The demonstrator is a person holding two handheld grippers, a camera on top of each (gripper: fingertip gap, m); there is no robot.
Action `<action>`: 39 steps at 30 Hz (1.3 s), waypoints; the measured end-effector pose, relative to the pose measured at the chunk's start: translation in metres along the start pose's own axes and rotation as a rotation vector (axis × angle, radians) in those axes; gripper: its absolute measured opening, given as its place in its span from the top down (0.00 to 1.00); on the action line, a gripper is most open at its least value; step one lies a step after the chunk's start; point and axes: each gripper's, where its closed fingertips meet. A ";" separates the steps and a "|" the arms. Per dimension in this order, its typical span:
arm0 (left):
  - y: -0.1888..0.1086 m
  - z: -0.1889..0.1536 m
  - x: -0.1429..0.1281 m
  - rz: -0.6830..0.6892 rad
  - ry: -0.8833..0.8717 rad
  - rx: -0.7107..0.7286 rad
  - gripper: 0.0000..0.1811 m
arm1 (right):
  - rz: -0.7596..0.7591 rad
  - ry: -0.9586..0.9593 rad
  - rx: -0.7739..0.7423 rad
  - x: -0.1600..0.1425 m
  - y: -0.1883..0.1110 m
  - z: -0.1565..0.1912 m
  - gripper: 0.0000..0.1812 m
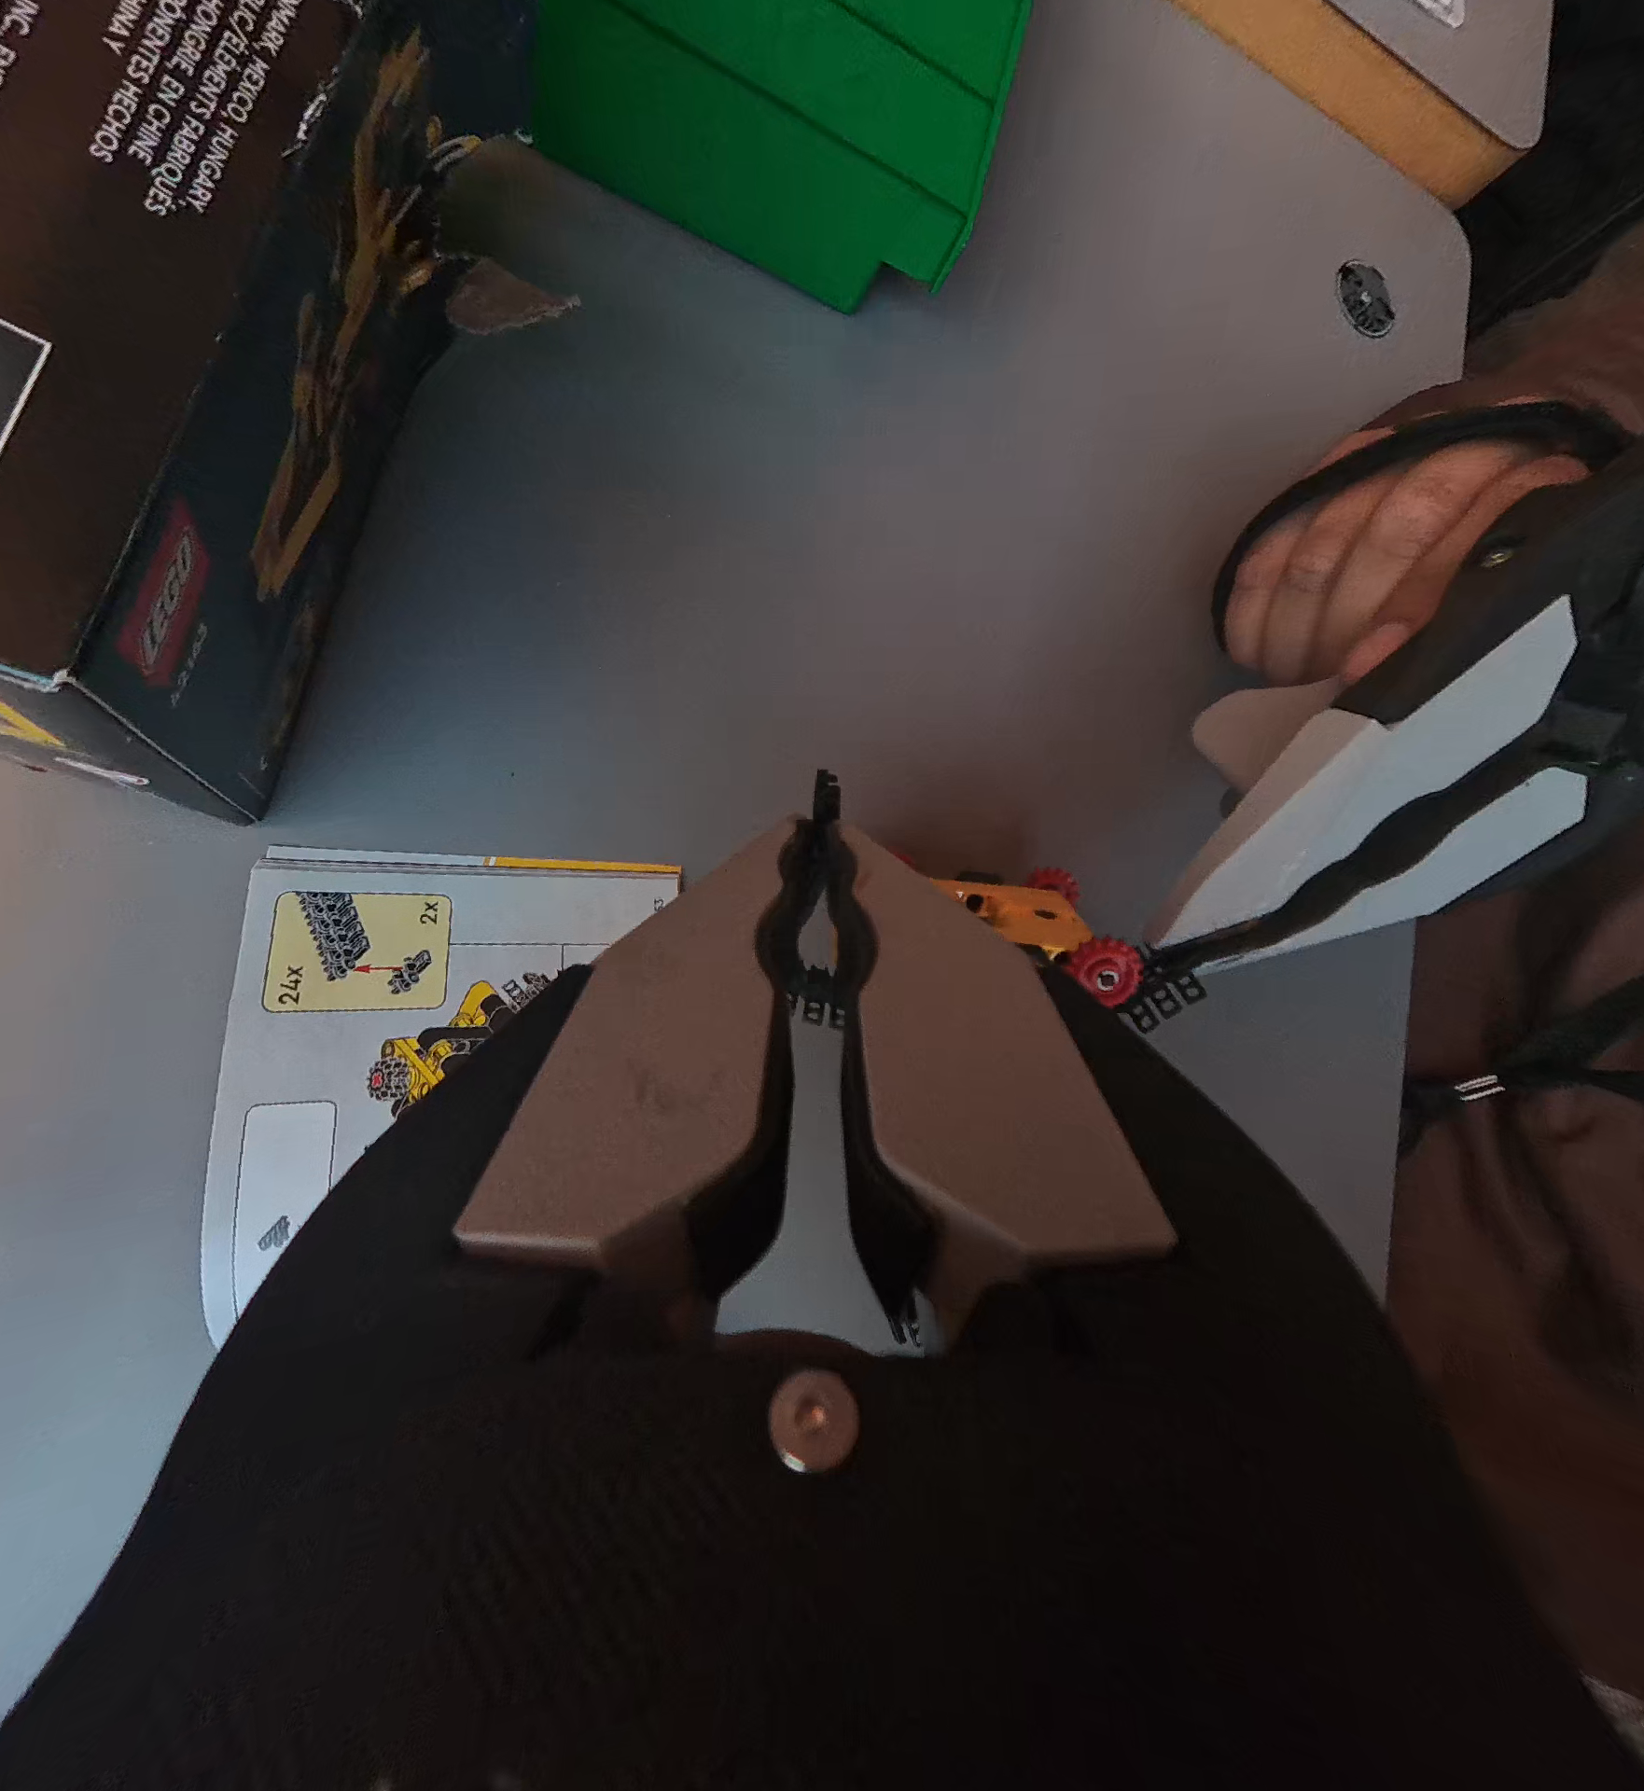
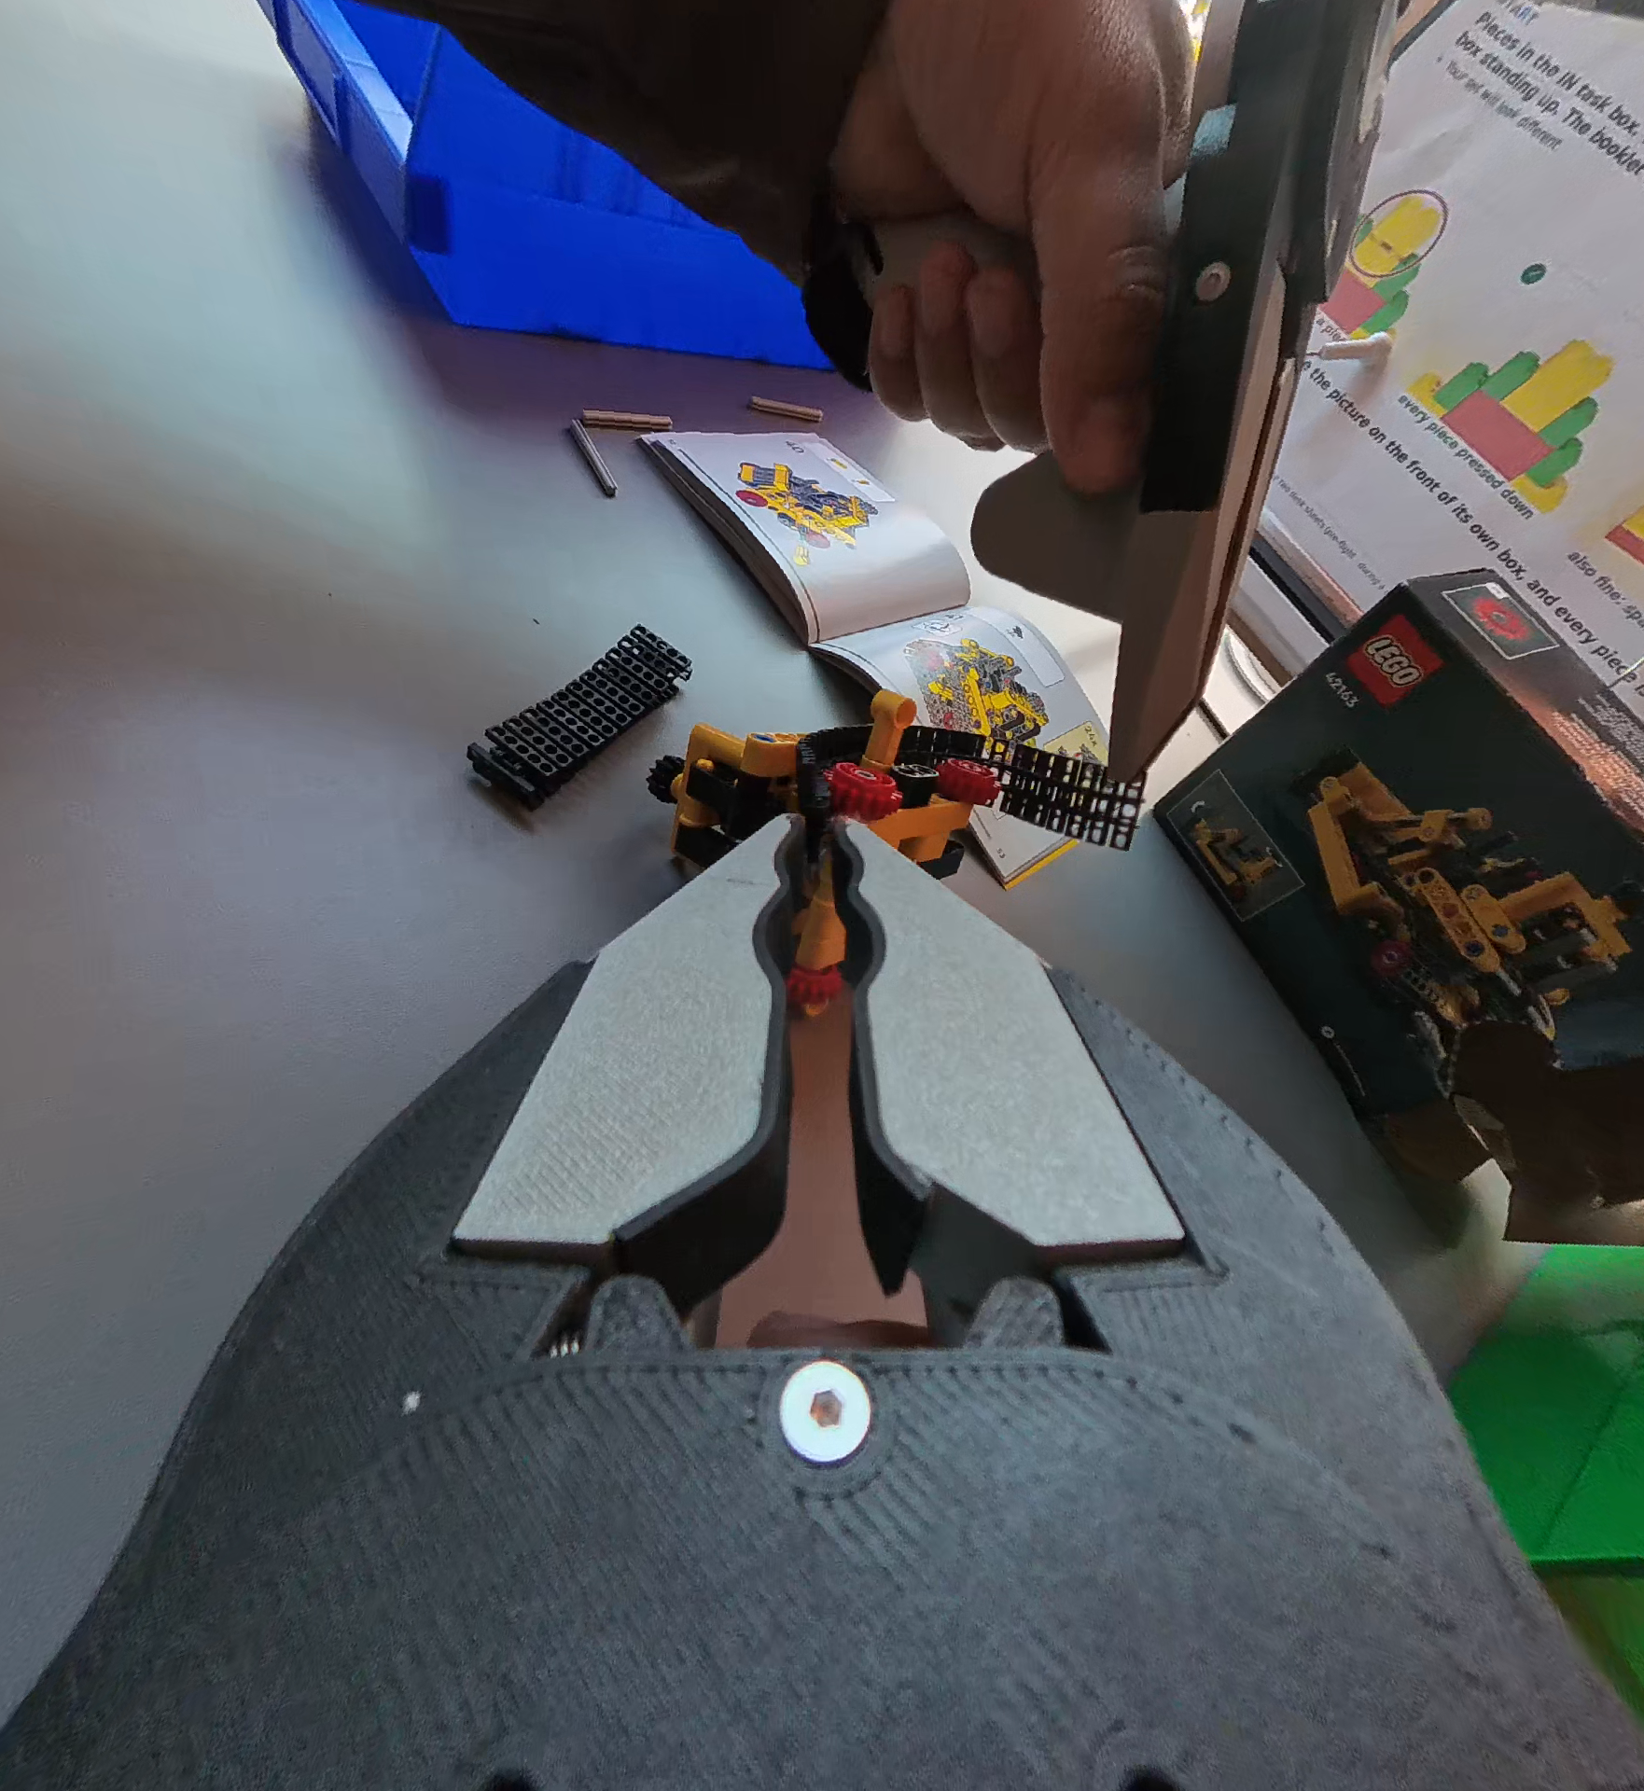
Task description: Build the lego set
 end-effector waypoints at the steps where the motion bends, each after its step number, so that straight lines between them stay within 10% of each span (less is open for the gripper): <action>1: 0.001 0.000 0.000 0.002 0.000 -0.003 1.00 | -0.002 0.004 0.000 0.000 0.000 -0.001 0.99; 39: 0.003 -0.045 0.009 -0.009 0.093 -0.022 1.00 | -0.009 0.092 0.034 -0.005 -0.001 -0.014 0.99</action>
Point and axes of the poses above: each gripper's, where its closed fingertips meet, y out along the fingers, x out of its top, z = x × y across the jaws, and after that the axes turned 14 degrees about z, right-handed
